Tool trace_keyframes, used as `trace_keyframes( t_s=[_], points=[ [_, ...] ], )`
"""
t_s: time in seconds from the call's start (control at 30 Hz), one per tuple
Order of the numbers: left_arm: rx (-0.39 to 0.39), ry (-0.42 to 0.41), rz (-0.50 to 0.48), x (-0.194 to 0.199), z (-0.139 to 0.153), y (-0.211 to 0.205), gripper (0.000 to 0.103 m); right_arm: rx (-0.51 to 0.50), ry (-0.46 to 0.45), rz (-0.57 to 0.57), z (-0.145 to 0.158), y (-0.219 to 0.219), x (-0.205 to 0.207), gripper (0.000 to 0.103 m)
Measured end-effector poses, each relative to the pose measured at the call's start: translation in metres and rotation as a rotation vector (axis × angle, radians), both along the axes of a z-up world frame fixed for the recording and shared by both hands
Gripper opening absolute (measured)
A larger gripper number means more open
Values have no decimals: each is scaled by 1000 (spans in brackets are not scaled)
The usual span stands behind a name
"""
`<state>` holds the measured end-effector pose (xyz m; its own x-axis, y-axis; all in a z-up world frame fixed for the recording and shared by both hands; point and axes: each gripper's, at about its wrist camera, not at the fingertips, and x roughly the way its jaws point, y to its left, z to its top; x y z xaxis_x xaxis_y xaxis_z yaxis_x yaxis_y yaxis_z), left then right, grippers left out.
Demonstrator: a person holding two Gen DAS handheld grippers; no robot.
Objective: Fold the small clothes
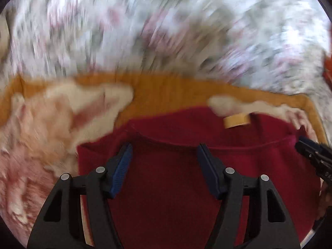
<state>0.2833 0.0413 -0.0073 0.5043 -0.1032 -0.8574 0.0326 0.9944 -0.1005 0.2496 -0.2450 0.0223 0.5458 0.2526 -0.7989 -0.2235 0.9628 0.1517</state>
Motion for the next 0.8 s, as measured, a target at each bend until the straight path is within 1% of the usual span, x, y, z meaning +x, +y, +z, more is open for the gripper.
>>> trace_keyframes(
  t_s=[0.03, 0.07, 0.1, 0.13, 0.2, 0.3, 0.37, 0.47, 0.5, 0.53, 0.57, 0.6, 0.63, 0.67, 0.7, 0.77, 0.8],
  points=[
    [-2, 8, 5, 5, -8, 5, 65, -6, 45, -20, -12, -4, 11, 36],
    [5, -35, -13, 5, -9, 6, 65, -12, 42, -25, -20, -8, 18, 35],
    [9, -65, -25, 4, -14, 6, 67, -40, 10, -23, -24, -10, 22, 35],
    [3, -94, -23, 1, -17, 7, 67, -50, 7, -27, -28, -10, 25, 36],
    [-22, -123, -7, -3, -19, 11, 67, -35, -4, -35, -33, -12, 28, 36],
    [-84, -128, -2, -6, -23, 22, 67, 5, -16, -35, -35, -19, 26, 36],
    [-108, -132, 0, -6, -23, 21, 67, 10, -20, -36, -35, -20, 25, 36],
    [-114, -127, -10, -6, -22, 19, 72, -10, -28, -38, -33, -15, 25, 36],
    [-108, -117, -21, -7, -21, 19, 75, -21, -29, -36, -32, -13, 24, 36],
    [-94, -98, -37, -6, -18, 16, 75, -27, -27, -36, -30, -10, 26, 36],
    [-80, -62, -46, -5, -13, 15, 75, -35, -19, -32, -27, -9, 27, 36],
    [-88, -37, -36, -8, -6, 15, 75, -63, -2, -25, -21, -7, 26, 35],
    [-130, -40, -18, -16, 9, 20, 75, -84, 2, -38, -11, -6, 22, 35],
    [-167, -62, -13, -24, 20, 23, 75, -75, -17, -58, 1, -7, 13, 35],
    [-215, -104, -7, -40, 37, 31, 75, -26, -66, -58, 19, -9, -4, 36],
    [-233, -146, 10, -68, 56, 42, 75, 3, -113, -47, 36, -9, -28, 36],
    [-222, -151, 21, -86, 61, 47, 75, -2, -123, -46, 42, -8, -44, 36]
  ],
)
